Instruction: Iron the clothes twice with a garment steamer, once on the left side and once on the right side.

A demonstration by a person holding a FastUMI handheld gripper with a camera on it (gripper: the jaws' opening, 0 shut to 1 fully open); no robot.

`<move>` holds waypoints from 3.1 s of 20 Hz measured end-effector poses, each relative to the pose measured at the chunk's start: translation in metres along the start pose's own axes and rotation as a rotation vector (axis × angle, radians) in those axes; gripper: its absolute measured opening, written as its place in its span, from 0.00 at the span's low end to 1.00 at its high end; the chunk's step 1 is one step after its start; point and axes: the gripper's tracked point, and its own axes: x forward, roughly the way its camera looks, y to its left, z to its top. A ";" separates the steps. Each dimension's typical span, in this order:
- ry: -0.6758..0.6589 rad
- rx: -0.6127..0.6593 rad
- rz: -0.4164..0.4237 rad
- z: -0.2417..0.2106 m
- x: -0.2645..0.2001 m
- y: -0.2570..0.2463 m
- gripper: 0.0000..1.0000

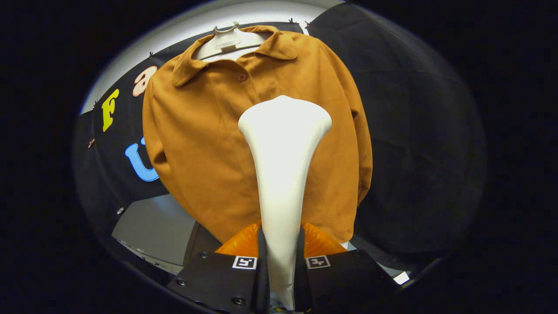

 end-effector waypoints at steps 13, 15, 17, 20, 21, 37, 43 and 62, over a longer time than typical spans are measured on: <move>-0.068 0.053 0.074 0.041 0.039 -0.019 0.26; -0.044 0.051 0.068 0.030 0.039 -0.022 0.26; -0.014 0.052 0.058 0.014 0.044 -0.029 0.26; 0.038 0.066 0.042 -0.007 0.050 -0.035 0.26; 0.056 0.068 0.035 -0.015 0.052 -0.038 0.26; 0.278 0.084 -0.058 -0.123 0.063 -0.070 0.26; 0.326 0.101 -0.126 -0.144 0.049 -0.088 0.26; -0.079 -0.062 -0.145 0.015 -0.080 0.051 0.26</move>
